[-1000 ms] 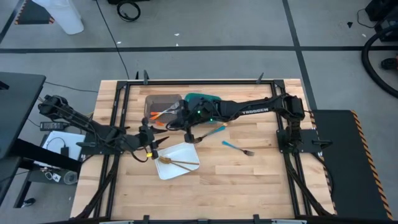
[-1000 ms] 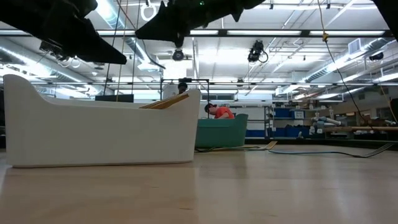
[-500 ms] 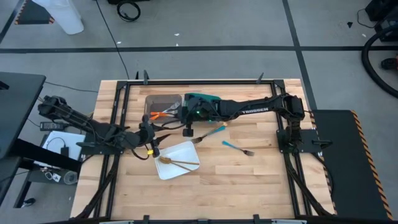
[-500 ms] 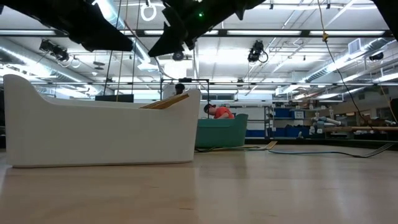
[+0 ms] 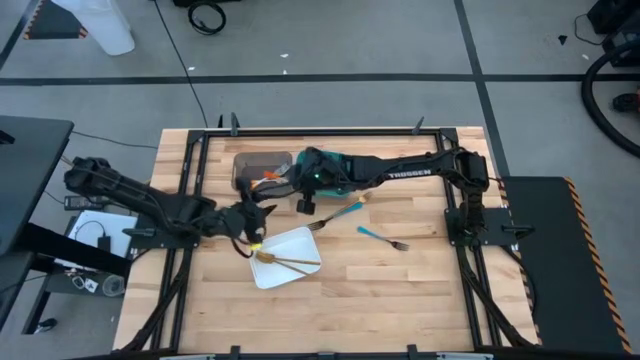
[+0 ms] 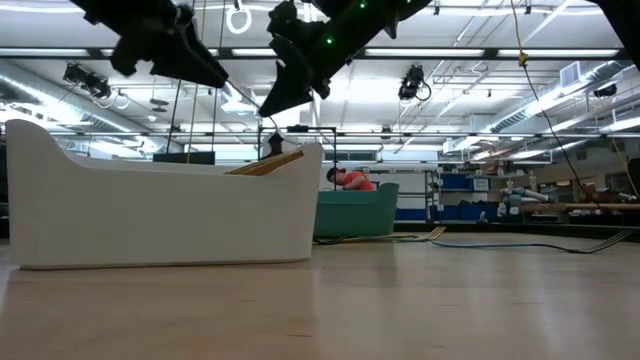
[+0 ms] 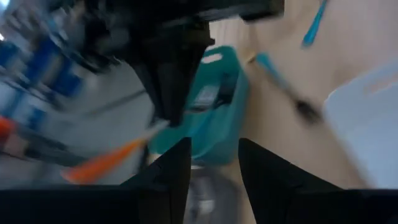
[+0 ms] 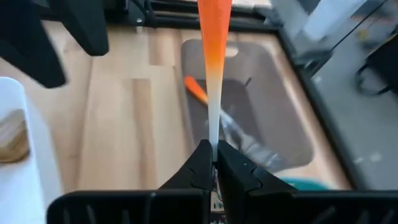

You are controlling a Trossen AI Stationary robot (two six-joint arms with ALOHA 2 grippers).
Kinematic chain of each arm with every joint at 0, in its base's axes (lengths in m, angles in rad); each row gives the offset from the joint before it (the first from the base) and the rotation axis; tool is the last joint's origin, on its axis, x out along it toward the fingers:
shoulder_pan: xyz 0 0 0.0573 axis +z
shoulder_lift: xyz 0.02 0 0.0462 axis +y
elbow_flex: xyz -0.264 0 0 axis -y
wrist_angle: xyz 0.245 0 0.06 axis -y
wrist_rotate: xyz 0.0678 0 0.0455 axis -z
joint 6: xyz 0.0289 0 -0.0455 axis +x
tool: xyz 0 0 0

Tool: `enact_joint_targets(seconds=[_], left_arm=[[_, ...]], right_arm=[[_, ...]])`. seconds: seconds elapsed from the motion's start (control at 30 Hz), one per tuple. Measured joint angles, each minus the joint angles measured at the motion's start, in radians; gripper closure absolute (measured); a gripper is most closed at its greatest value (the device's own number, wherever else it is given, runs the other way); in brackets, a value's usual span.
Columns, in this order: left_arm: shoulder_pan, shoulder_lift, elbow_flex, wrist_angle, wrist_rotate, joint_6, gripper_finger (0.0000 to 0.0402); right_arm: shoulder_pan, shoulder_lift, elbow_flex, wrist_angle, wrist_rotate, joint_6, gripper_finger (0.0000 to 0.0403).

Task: Sort silverware by color (type)
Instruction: Put the orange fork into the black bin

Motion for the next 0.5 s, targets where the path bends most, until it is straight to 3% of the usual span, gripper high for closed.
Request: enact_joint_targets(seconds=[0.17,0.37,0.5], left_arm=[[0.018,0.104,0.019,0.042,-0.147,0.329,0.0260],[0.045,0.215,0.022,0.104,-0.185,0.705,0.0260],[0.062,0.253,0.022,0.153,-0.222,0.841,0.0260]], right_arm=[[-0.034,0.000,0.000,-0.038,-0.160,0.146,0.0383],[-0.069,0.000,0.000,-0.043,-0.298,0.247,0.0383],[-0.081,0.000,0.000,-0.048,-0.393,0.286,0.0383]])
